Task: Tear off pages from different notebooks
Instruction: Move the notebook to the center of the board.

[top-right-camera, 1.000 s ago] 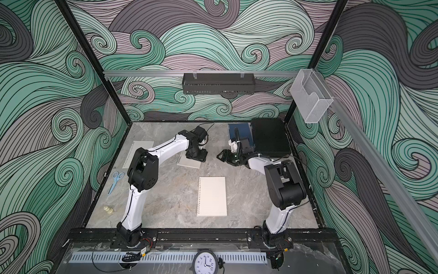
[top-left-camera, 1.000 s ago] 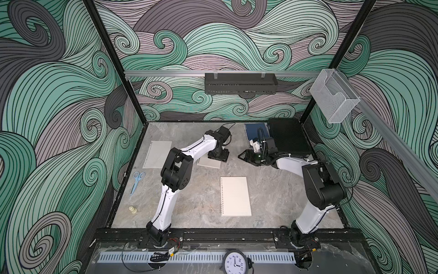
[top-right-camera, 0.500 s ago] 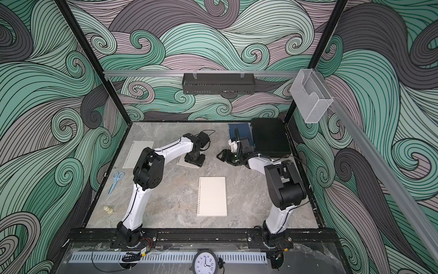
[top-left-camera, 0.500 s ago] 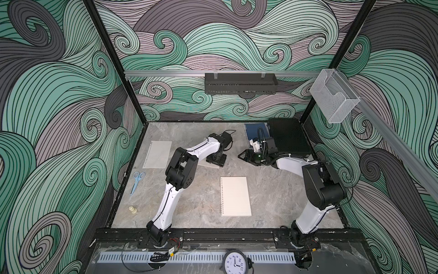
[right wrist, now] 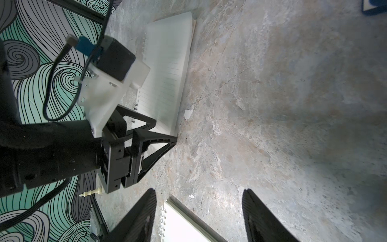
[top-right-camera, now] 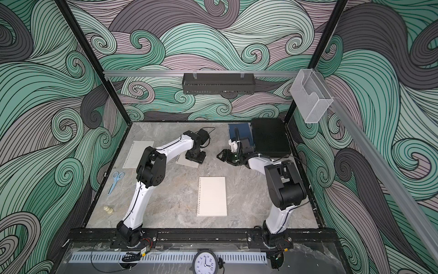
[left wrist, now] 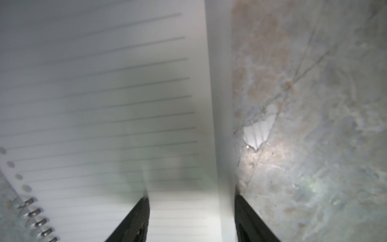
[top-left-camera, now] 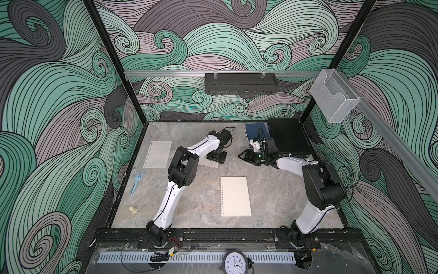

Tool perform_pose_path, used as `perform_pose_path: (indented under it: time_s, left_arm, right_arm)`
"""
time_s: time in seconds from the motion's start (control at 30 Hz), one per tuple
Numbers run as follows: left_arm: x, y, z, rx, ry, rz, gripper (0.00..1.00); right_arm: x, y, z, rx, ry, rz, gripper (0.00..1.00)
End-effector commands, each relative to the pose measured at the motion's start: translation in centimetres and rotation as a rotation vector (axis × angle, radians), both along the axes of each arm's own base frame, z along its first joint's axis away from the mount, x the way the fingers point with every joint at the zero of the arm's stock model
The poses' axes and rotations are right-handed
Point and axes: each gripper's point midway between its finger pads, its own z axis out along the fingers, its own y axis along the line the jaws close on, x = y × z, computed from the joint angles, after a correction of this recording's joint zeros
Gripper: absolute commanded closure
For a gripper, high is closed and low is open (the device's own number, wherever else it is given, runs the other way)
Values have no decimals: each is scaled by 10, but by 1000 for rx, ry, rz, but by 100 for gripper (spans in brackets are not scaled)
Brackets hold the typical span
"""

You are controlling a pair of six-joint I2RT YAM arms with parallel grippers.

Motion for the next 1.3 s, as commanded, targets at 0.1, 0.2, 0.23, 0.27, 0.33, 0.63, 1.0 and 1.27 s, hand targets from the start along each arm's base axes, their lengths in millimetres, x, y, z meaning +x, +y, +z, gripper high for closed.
perform_pose_path:
  time_s: [0.1,0.2,0.23,0.27,0.33,0.63,1.0,1.27]
  left_arm:
    - [20,31,-33,-3,70,87,37]
    - [32,41,-41,-30,74,132,38]
    - [36,44,-43,-41,76,144,38]
    - [40,47,-45,-50,77,157,38]
    - [47,55,-49,-66,80,180,38]
    - [72,91,-55,-100,80,237,39]
    - [96,121,-51,-125,57,236,40]
    - [111,130,-50,-164,24,249,40]
  right_arm:
    - [2,-6,10,-3,-25,-16,34]
    - [2,-7,8,-4,-20,-18,34]
    - [2,-7,9,-2,-21,-19,34]
    - [2,-7,9,0,-20,-18,34]
    - [3,-7,9,1,-19,-21,34]
    - [5,-7,8,3,-15,-26,34]
    - [8,-6,9,10,-12,-34,34]
    - [9,-6,6,6,-6,-36,34]
